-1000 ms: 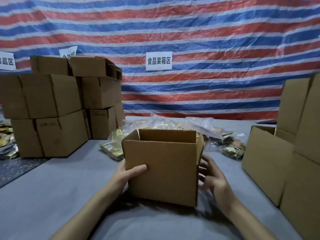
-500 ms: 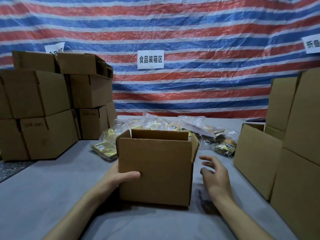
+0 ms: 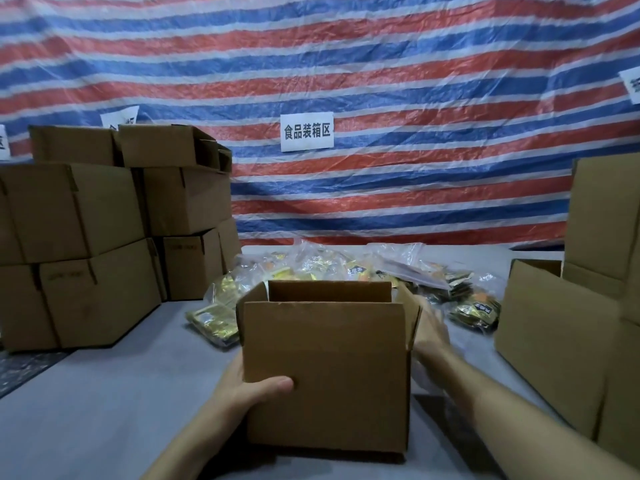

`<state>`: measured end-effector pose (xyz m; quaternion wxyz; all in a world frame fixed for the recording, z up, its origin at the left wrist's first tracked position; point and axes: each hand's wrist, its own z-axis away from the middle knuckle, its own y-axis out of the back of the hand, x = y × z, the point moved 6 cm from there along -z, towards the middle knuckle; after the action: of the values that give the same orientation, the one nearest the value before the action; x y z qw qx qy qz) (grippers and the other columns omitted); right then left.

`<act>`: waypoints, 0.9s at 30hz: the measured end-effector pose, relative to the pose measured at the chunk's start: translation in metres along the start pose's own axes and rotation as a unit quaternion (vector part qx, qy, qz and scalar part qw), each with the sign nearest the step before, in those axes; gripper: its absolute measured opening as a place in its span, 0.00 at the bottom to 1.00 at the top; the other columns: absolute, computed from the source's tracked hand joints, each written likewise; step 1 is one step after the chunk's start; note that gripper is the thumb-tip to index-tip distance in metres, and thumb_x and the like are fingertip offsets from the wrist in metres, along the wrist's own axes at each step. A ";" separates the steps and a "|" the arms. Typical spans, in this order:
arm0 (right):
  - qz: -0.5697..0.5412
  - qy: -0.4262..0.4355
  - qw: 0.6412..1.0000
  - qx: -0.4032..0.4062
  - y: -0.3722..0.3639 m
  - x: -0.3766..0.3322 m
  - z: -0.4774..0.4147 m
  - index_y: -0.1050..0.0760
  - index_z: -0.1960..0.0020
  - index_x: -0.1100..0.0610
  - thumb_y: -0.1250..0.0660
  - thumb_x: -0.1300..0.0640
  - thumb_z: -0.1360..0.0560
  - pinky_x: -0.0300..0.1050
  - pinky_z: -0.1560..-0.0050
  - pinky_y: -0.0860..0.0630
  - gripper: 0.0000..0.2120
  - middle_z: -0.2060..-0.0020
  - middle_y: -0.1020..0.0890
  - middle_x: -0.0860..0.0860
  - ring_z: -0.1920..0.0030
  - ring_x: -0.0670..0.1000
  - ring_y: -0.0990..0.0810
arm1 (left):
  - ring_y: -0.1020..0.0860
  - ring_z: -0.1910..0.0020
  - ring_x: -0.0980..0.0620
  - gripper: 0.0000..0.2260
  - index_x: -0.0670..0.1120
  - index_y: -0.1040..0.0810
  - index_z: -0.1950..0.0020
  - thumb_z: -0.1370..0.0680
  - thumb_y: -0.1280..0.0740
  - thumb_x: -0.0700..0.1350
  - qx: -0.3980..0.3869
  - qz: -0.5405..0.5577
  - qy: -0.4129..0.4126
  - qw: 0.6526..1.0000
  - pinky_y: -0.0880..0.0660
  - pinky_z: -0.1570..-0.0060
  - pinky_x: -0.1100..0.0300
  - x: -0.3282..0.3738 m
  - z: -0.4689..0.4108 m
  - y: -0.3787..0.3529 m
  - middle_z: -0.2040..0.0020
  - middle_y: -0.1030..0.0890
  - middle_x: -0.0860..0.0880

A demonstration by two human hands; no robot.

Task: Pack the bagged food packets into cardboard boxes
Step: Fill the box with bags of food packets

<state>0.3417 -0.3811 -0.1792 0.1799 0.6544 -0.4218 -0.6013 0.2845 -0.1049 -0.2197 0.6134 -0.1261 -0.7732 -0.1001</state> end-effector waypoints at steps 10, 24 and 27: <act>0.125 -0.050 0.990 -0.041 -0.003 0.035 -0.110 0.45 0.19 0.53 0.46 0.54 0.15 0.64 0.23 0.61 0.25 0.18 0.59 0.52 0.20 0.60 0.64 | 0.17 0.40 0.47 0.31 0.62 0.21 0.39 0.40 0.15 0.59 -0.045 -0.011 -0.004 0.999 0.18 0.47 0.58 -0.005 -0.011 0.005 0.39 0.16 0.49; -0.282 -0.029 0.919 0.272 0.056 -0.018 -0.089 0.25 0.31 0.56 0.34 0.67 0.24 0.53 0.38 0.24 0.22 0.33 0.22 0.55 0.36 0.58 0.23 | 0.16 0.43 0.48 0.47 0.52 0.26 0.34 0.48 0.15 0.63 -0.001 -0.010 0.013 1.000 0.18 0.51 0.59 -0.002 -0.003 0.002 0.42 0.15 0.49; -0.350 -0.060 0.887 0.296 0.071 -0.030 -0.079 0.21 0.36 0.55 0.34 0.66 0.25 0.54 0.40 0.21 0.18 0.39 0.18 0.54 0.43 0.57 0.19 | 0.16 0.43 0.46 0.44 0.50 0.25 0.33 0.46 0.15 0.61 0.004 -0.001 0.012 1.000 0.18 0.50 0.58 -0.001 -0.002 0.001 0.42 0.15 0.47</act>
<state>0.3942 -0.4210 -0.0910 -0.2705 0.7448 -0.3338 -0.5106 0.2871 -0.1041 -0.2200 0.6231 -0.1217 -0.7662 -0.0993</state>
